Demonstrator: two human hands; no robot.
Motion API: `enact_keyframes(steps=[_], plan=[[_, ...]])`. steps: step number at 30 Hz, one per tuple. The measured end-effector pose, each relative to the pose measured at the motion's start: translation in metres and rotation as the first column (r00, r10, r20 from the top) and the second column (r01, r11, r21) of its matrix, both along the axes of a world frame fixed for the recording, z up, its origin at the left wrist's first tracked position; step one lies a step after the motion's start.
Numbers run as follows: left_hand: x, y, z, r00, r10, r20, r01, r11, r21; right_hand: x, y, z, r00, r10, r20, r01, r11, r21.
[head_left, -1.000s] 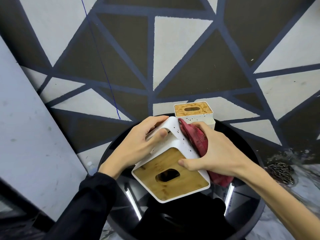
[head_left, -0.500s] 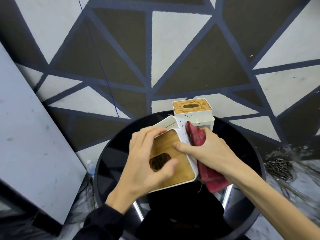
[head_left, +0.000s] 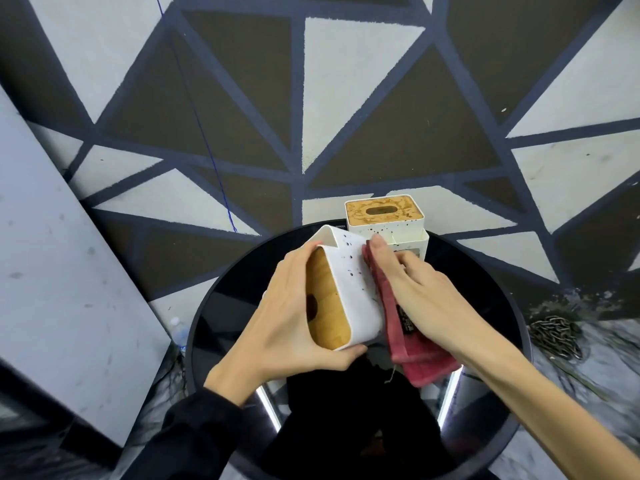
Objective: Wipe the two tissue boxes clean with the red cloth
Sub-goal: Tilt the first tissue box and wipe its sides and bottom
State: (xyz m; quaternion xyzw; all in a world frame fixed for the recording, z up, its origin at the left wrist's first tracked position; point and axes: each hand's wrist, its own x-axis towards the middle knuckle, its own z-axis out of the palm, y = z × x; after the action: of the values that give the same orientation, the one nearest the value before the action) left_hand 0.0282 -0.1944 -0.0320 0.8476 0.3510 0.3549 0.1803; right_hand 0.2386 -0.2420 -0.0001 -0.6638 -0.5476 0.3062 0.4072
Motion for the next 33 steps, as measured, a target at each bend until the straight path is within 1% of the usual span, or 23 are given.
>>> enact_keyframes(steps=[1,6,8,10,12,15,19,24,27,30,33], plan=[[-0.004,0.002,-0.001,1.0,-0.023,0.015,0.023,1.0,-0.02,0.002,-0.001,-0.002,1.0,0.018,-0.003,-0.018,0.999,0.04],[-0.015,0.011,-0.002,0.998,-0.06,0.007,0.06,0.996,-0.065,0.001,-0.005,-0.018,0.992,0.035,0.124,-0.071,0.952,0.297],[-0.016,0.013,-0.002,0.998,-0.056,0.007,0.056,0.996,-0.063,0.0,-0.008,-0.027,0.986,0.041,0.163,-0.097,0.93,0.355],[-0.017,0.014,-0.003,0.998,-0.055,0.012,0.056,0.997,-0.058,-0.001,-0.011,-0.038,0.97,0.055,0.236,-0.146,0.911,0.386],[-0.018,0.015,-0.002,0.998,-0.065,0.014,0.066,0.997,-0.048,-0.001,-0.015,-0.049,0.949,0.069,0.309,-0.195,0.896,0.398],[-0.017,0.014,-0.001,0.997,-0.078,0.014,0.079,0.996,-0.042,-0.001,-0.017,-0.056,0.932,0.069,0.356,-0.224,0.881,0.416],[-0.016,0.015,0.001,0.996,-0.088,0.009,0.088,0.995,-0.042,-0.007,-0.005,-0.039,0.93,0.071,0.36,-0.22,0.893,0.393],[-0.013,0.016,0.002,0.995,-0.099,0.002,0.099,0.993,-0.059,-0.007,0.032,-0.011,0.934,0.077,0.348,-0.199,0.922,0.331],[-0.017,0.019,0.0,0.996,-0.091,0.007,0.091,0.993,-0.074,-0.006,0.043,-0.006,0.932,0.091,0.351,-0.213,0.921,0.327],[-0.022,0.023,0.0,0.995,-0.081,0.052,0.085,0.993,-0.085,-0.008,0.025,-0.016,0.917,0.124,0.378,-0.257,0.91,0.326],[-0.028,0.025,0.0,0.994,-0.066,0.082,0.074,0.992,-0.098,-0.012,-0.01,-0.038,0.904,0.14,0.404,-0.307,0.87,0.386]])
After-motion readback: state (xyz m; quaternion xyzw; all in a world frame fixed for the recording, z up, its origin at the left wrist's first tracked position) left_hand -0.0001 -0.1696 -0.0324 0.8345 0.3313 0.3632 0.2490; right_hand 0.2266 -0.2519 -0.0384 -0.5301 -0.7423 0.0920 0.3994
